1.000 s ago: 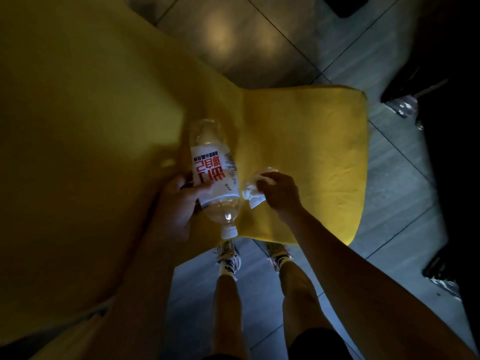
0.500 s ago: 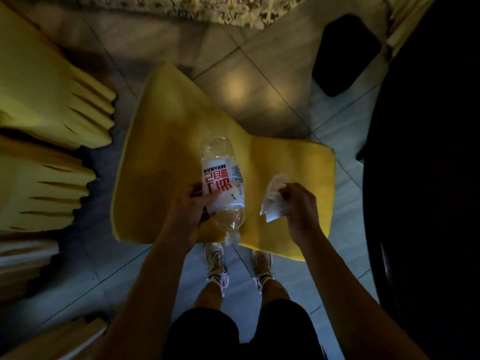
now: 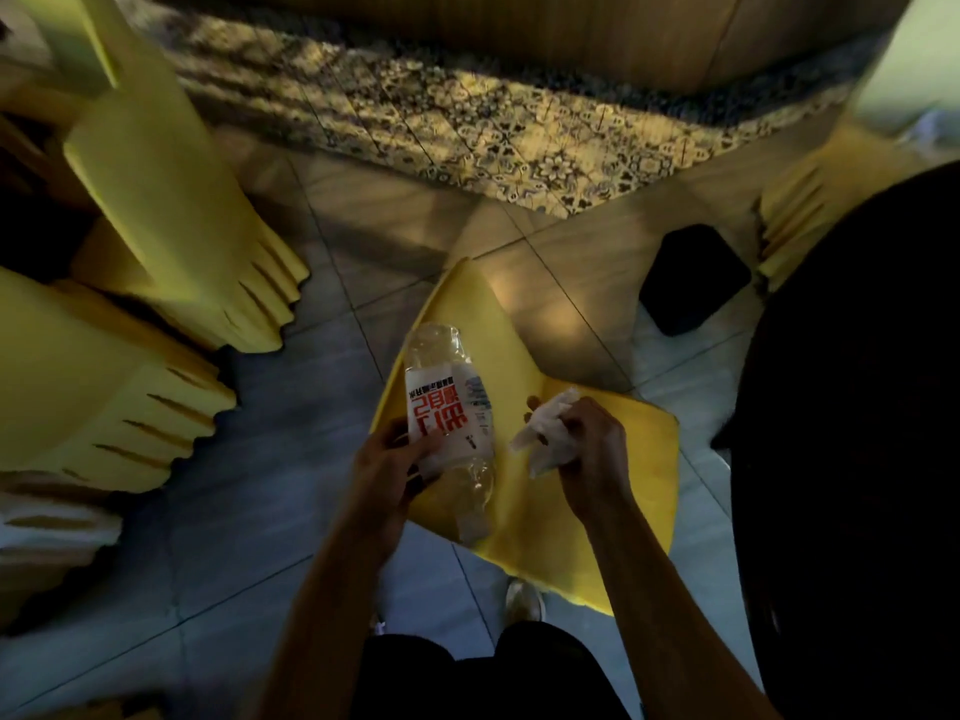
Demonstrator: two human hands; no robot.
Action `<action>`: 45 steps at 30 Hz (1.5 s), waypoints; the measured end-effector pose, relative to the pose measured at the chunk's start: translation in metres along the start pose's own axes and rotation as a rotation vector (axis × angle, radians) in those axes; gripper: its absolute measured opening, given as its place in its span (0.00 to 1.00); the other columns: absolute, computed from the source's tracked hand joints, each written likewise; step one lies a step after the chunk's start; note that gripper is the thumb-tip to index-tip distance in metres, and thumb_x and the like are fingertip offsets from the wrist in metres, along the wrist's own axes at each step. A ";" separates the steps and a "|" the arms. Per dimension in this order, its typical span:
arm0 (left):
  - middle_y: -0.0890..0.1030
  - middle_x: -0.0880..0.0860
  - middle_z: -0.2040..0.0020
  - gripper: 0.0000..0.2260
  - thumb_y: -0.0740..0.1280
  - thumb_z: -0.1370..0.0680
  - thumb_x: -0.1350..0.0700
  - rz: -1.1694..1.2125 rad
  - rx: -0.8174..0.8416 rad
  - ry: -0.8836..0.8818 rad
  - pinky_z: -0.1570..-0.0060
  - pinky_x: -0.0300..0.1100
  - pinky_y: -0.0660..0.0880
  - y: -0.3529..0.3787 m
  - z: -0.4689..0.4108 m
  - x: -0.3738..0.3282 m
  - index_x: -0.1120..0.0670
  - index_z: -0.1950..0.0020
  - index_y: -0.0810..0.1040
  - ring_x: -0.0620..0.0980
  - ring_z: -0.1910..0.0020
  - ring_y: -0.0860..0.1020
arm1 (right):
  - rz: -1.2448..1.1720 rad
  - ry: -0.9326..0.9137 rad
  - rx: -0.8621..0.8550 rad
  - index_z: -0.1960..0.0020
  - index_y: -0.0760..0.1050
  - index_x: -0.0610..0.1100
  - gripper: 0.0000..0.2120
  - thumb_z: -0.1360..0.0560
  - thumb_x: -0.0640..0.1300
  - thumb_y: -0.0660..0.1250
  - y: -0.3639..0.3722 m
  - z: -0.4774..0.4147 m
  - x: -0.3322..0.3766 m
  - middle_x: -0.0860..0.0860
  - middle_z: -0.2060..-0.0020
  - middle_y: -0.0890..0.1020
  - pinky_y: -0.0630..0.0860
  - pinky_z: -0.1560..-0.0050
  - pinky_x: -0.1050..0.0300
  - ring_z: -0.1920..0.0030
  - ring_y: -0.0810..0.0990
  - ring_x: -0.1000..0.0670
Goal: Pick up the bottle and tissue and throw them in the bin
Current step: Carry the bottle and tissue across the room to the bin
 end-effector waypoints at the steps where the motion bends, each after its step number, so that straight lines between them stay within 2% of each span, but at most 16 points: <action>1: 0.86 0.56 0.47 0.10 0.69 0.22 0.63 0.010 0.019 -0.001 0.56 0.44 0.78 -0.006 -0.001 -0.003 0.56 0.42 0.81 0.56 0.45 0.83 | -0.019 0.022 -0.012 0.44 0.77 0.30 0.14 0.26 0.36 0.63 0.008 0.001 -0.002 0.39 0.53 0.81 0.81 0.43 0.41 0.53 0.82 0.44; 4: 0.85 0.56 0.47 0.08 0.67 0.21 0.63 0.018 0.061 0.010 0.54 0.45 0.79 -0.031 -0.006 -0.016 0.56 0.44 0.81 0.57 0.45 0.82 | 0.104 -0.066 -0.036 0.51 0.78 0.38 0.11 0.29 0.45 0.66 0.043 0.012 0.001 0.41 0.53 0.81 0.75 0.34 0.35 0.48 0.81 0.45; 6: 0.85 0.57 0.47 0.07 0.67 0.21 0.63 0.019 0.075 0.019 0.54 0.45 0.80 -0.055 -0.013 -0.028 0.56 0.44 0.80 0.56 0.46 0.83 | 0.446 -0.265 -0.001 0.56 0.78 0.46 0.15 0.26 0.58 0.69 0.071 0.013 -0.003 0.49 0.59 0.82 0.81 0.43 0.44 0.54 0.83 0.56; 9: 0.85 0.57 0.47 0.08 0.67 0.21 0.64 0.024 0.094 0.033 0.59 0.41 0.79 -0.097 -0.031 -0.053 0.57 0.44 0.80 0.55 0.48 0.84 | 0.768 -0.504 -0.039 0.54 0.81 0.43 0.04 0.25 0.44 0.73 0.112 0.014 -0.012 0.49 0.57 0.84 0.82 0.56 0.44 0.55 0.84 0.51; 11: 0.86 0.55 0.50 0.07 0.67 0.21 0.64 0.029 0.097 0.043 0.58 0.41 0.79 -0.127 -0.044 -0.073 0.55 0.45 0.81 0.52 0.51 0.84 | 0.831 -0.513 -0.105 0.53 0.82 0.42 0.06 0.29 0.42 0.74 0.144 0.013 -0.009 0.49 0.57 0.84 0.82 0.57 0.47 0.55 0.84 0.49; 13: 0.87 0.52 0.52 0.07 0.68 0.21 0.63 0.039 0.109 0.060 0.54 0.43 0.80 -0.156 -0.054 -0.095 0.55 0.45 0.81 0.49 0.53 0.85 | 0.722 -0.449 -0.104 0.51 0.82 0.40 0.08 0.29 0.39 0.73 0.182 0.018 -0.010 0.47 0.55 0.84 0.77 0.56 0.57 0.53 0.84 0.45; 15: 0.87 0.51 0.53 0.08 0.68 0.21 0.63 0.047 0.130 0.082 0.52 0.45 0.80 -0.181 -0.060 -0.117 0.56 0.44 0.81 0.49 0.54 0.85 | 0.425 -0.424 -0.153 0.48 0.81 0.35 0.09 0.26 0.37 0.69 0.218 0.023 -0.009 0.47 0.56 0.83 0.72 0.58 0.65 0.51 0.84 0.40; 17: 0.88 0.50 0.55 0.08 0.68 0.21 0.63 0.057 0.141 0.094 0.53 0.44 0.80 -0.203 -0.066 -0.135 0.56 0.43 0.80 0.47 0.56 0.86 | 0.129 -0.269 -0.216 0.42 0.77 0.30 0.12 0.22 0.36 0.64 0.248 0.031 -0.014 0.44 0.58 0.81 0.76 0.63 0.67 0.50 0.81 0.36; 19: 0.88 0.49 0.56 0.08 0.68 0.21 0.63 0.066 0.167 0.104 0.54 0.43 0.80 -0.219 -0.073 -0.152 0.56 0.43 0.80 0.45 0.58 0.86 | 0.001 -0.176 -0.230 0.41 0.77 0.32 0.12 0.21 0.35 0.64 0.275 0.033 -0.014 0.43 0.60 0.80 0.78 0.66 0.67 0.58 0.82 0.41; 21: 0.87 0.49 0.55 0.08 0.67 0.21 0.63 0.075 0.181 0.103 0.55 0.42 0.80 -0.232 -0.082 -0.166 0.56 0.43 0.80 0.45 0.57 0.86 | 0.008 -0.176 -0.214 0.43 0.76 0.38 0.08 0.22 0.35 0.64 0.299 0.034 -0.010 0.47 0.61 0.79 0.79 0.67 0.65 0.63 0.81 0.51; 24: 0.87 0.50 0.53 0.08 0.66 0.20 0.62 0.106 0.190 0.101 0.58 0.41 0.80 -0.245 -0.100 -0.183 0.56 0.42 0.80 0.47 0.55 0.86 | -0.039 -0.161 -0.179 0.43 0.74 0.41 0.10 0.23 0.36 0.66 0.321 0.019 -0.008 0.49 0.59 0.80 0.79 0.61 0.59 0.67 0.81 0.57; 30: 0.87 0.52 0.50 0.08 0.67 0.21 0.62 0.126 0.189 0.083 0.61 0.40 0.81 -0.240 -0.148 -0.212 0.56 0.42 0.80 0.47 0.55 0.87 | 0.009 -0.191 -0.236 0.50 0.77 0.42 0.04 0.23 0.35 0.67 0.346 -0.025 0.010 0.48 0.59 0.81 0.77 0.58 0.55 0.61 0.81 0.50; 33: 0.87 0.55 0.49 0.08 0.68 0.21 0.63 0.141 0.186 0.068 0.62 0.40 0.80 -0.227 -0.180 -0.231 0.56 0.43 0.80 0.51 0.54 0.86 | 0.015 -0.198 -0.250 0.45 0.80 0.38 0.08 0.23 0.35 0.68 0.357 -0.056 0.024 0.47 0.57 0.83 0.79 0.54 0.53 0.53 0.83 0.44; 37: 0.87 0.54 0.51 0.08 0.69 0.22 0.63 0.129 0.186 0.081 0.61 0.40 0.80 -0.198 -0.230 -0.265 0.56 0.44 0.81 0.49 0.55 0.86 | -0.031 -0.301 -0.241 0.56 0.86 0.43 0.08 0.27 0.32 0.72 0.374 -0.101 0.057 0.47 0.58 0.88 0.82 0.52 0.50 0.52 0.87 0.46; 42: 0.87 0.54 0.50 0.09 0.69 0.22 0.63 0.080 0.176 0.115 0.62 0.39 0.79 -0.161 -0.286 -0.314 0.56 0.43 0.81 0.49 0.54 0.86 | -0.010 -0.307 -0.185 0.44 0.84 0.39 0.10 0.24 0.35 0.72 0.381 -0.164 0.096 0.45 0.52 0.88 0.82 0.47 0.47 0.48 0.87 0.44; 45: 0.87 0.54 0.49 0.11 0.69 0.22 0.63 0.068 0.188 0.139 0.62 0.38 0.79 -0.139 -0.314 -0.343 0.56 0.40 0.81 0.48 0.53 0.86 | 0.006 -0.311 -0.127 0.44 0.84 0.40 0.08 0.23 0.37 0.70 0.383 -0.196 0.122 0.43 0.51 0.88 0.82 0.45 0.45 0.47 0.87 0.43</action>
Point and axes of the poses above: each hand's wrist, its own z-axis away from the middle knuckle, its own y-axis out of the palm, x = y × z, the point moved 4 cm from there along -z, towards the middle knuckle
